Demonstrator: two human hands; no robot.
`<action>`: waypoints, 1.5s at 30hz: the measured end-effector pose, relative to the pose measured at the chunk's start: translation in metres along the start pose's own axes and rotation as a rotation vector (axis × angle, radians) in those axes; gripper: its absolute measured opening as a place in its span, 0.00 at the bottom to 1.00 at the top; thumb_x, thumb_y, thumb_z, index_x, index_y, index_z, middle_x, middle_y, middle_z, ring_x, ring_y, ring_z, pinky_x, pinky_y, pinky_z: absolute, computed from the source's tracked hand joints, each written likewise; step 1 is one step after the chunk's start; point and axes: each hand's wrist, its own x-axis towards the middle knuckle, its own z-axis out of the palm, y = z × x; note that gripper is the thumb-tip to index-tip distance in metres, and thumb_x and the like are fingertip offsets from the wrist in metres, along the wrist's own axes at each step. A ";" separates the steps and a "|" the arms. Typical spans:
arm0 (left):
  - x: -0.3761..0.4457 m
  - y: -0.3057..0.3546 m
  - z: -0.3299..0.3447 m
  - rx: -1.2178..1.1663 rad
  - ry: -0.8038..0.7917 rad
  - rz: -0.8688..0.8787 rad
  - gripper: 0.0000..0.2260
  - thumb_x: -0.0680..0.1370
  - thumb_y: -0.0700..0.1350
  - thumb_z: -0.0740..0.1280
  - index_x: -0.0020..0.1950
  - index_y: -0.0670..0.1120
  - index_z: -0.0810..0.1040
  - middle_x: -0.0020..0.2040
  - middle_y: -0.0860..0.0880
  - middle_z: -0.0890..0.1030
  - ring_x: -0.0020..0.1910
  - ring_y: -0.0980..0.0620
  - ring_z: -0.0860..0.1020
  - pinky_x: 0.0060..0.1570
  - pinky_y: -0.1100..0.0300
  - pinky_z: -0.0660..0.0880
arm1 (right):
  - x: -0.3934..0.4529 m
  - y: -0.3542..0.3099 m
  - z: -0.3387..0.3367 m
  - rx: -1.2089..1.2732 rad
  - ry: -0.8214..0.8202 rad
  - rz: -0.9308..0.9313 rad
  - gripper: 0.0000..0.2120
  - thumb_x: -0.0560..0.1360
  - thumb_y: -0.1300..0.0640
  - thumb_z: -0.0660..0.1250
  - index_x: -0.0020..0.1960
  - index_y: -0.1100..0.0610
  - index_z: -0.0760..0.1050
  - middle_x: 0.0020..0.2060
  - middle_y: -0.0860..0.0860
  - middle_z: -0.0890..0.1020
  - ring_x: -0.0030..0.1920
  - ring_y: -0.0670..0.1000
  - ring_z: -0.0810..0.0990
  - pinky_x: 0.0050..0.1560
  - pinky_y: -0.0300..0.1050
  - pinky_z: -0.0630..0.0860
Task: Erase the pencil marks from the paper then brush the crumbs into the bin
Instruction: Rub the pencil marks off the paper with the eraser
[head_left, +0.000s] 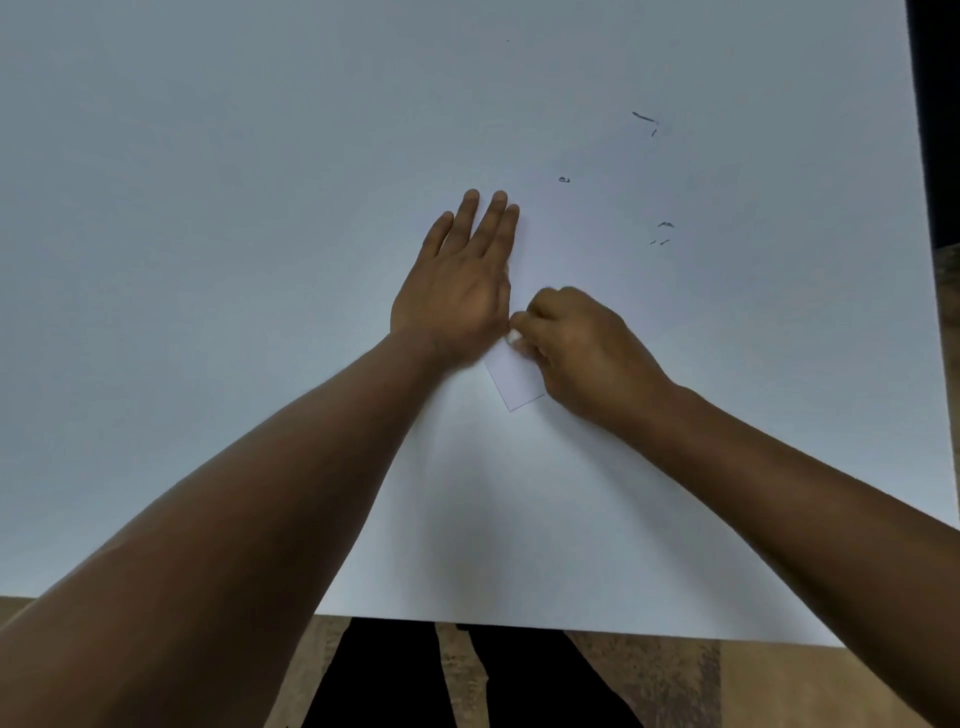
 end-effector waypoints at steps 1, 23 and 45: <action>0.000 0.000 0.000 0.001 0.004 -0.002 0.27 0.85 0.45 0.49 0.84 0.43 0.49 0.84 0.47 0.51 0.84 0.45 0.46 0.81 0.50 0.45 | -0.007 0.000 -0.001 -0.016 -0.037 -0.050 0.05 0.75 0.67 0.68 0.49 0.63 0.82 0.38 0.55 0.77 0.38 0.56 0.74 0.32 0.49 0.74; 0.001 -0.001 0.008 0.169 -0.066 0.056 0.34 0.82 0.68 0.39 0.84 0.53 0.41 0.84 0.49 0.40 0.82 0.44 0.37 0.78 0.35 0.38 | -0.022 -0.010 0.011 0.206 0.332 0.388 0.09 0.78 0.57 0.67 0.54 0.60 0.82 0.40 0.53 0.79 0.38 0.50 0.78 0.39 0.41 0.76; 0.002 0.000 0.006 0.163 -0.093 0.061 0.32 0.83 0.64 0.40 0.84 0.51 0.43 0.84 0.49 0.40 0.83 0.44 0.37 0.78 0.36 0.39 | -0.017 0.039 0.011 0.054 0.288 0.082 0.09 0.78 0.62 0.64 0.43 0.65 0.79 0.36 0.58 0.77 0.35 0.59 0.75 0.34 0.53 0.75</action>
